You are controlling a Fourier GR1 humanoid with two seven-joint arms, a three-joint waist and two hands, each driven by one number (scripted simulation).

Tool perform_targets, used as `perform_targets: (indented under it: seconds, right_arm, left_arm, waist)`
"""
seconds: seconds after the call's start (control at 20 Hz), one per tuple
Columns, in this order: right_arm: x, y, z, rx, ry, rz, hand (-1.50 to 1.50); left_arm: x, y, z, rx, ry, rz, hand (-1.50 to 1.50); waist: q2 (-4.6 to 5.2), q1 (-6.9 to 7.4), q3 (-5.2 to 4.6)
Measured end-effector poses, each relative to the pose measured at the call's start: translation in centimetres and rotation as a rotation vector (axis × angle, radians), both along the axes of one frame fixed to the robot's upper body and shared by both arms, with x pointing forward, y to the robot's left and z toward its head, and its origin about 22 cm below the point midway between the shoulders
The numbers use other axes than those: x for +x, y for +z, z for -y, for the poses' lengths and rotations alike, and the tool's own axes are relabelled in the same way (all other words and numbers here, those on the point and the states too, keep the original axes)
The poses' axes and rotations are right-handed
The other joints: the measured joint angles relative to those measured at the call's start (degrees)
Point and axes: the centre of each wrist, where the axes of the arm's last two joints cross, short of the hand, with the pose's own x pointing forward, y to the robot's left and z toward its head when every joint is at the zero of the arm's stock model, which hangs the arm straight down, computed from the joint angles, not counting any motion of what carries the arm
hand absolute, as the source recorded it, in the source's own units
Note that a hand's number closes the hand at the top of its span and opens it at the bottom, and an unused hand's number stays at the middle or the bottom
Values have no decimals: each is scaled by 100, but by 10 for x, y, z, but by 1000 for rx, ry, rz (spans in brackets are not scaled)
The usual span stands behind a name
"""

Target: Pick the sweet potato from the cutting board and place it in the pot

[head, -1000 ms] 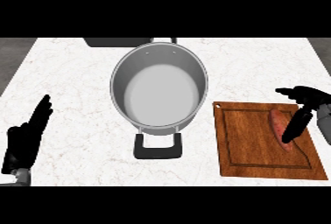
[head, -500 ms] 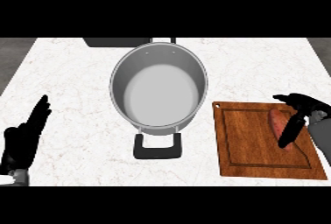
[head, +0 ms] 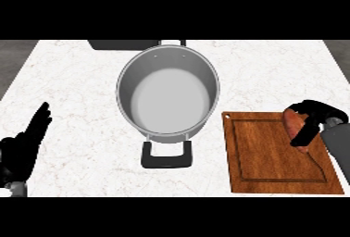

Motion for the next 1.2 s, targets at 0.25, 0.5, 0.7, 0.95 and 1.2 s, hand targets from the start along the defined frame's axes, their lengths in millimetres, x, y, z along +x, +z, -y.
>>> perform_targets:
  seconds: [0.25,0.5,0.7,0.95,1.2]
  right_arm:
    - [0,-7,-1,8,42,41,150]
    - [0,-16,-73,55,226,83,150]
    - [-11,-4,-209,142,581,202,150]
    - [-65,10,-309,145,840,313,150]
    - [-123,26,-357,92,900,496,150]
  left_arm:
    - [-2,1,5,0,2,4,0]
    - [0,1,4,-1,1,-4,0]
    - [7,2,13,-5,-46,-5,0]
    - [15,6,19,-4,-62,-2,0]
    - [16,8,15,-3,-55,-1,0]
  waist:
    - [-7,7,-6]
    - [-31,6,4]
    - [-56,327,8]
    - [-39,419,15]
    - [-37,351,19]
